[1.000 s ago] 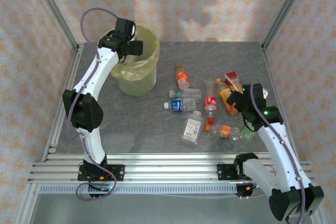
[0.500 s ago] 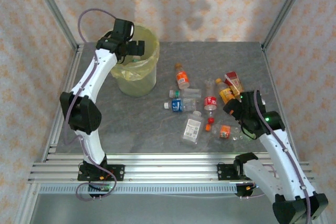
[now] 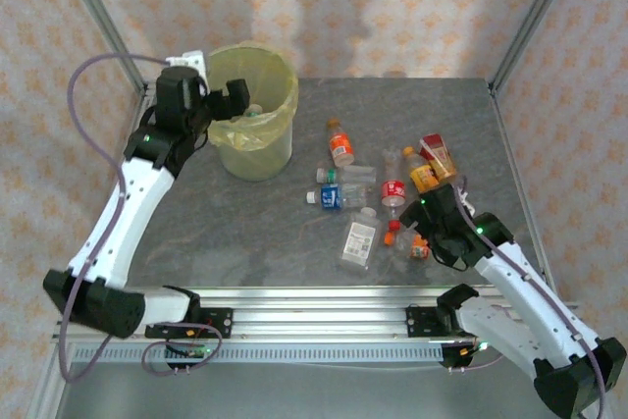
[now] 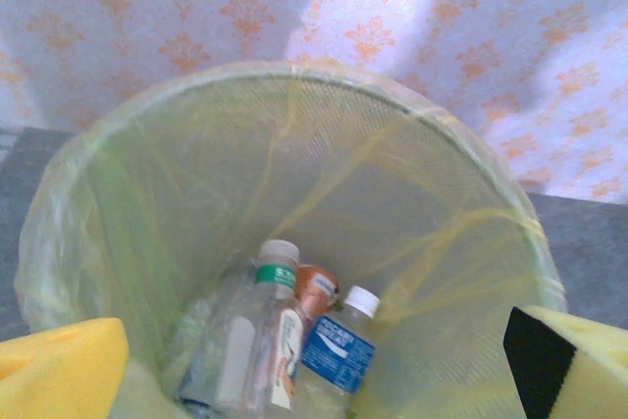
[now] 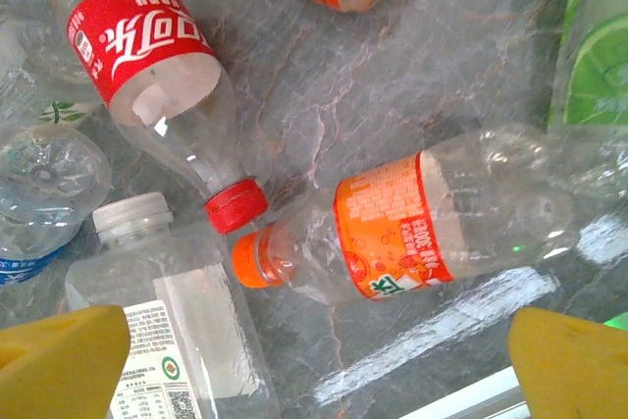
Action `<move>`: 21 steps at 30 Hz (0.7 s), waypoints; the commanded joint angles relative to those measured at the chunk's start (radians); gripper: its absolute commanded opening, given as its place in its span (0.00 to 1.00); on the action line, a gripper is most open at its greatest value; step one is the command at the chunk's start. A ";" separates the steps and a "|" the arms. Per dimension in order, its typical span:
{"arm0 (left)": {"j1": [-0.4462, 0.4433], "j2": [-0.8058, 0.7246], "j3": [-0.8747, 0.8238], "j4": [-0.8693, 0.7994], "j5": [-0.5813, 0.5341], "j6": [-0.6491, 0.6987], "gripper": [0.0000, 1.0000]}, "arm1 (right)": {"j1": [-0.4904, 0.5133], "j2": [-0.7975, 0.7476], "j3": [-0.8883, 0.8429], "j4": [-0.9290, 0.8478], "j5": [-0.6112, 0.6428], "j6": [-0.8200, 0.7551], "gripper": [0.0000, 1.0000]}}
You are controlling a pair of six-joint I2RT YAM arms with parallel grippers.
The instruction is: Put the plastic bottles in the bin
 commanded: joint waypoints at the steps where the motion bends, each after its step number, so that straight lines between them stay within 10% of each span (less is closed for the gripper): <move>1: -0.016 -0.101 -0.128 0.157 0.060 -0.115 1.00 | 0.053 -0.003 -0.025 0.031 0.056 0.109 0.99; 21: -0.095 -0.131 -0.242 0.260 0.119 -0.115 1.00 | 0.118 0.054 -0.177 0.164 0.099 0.301 0.99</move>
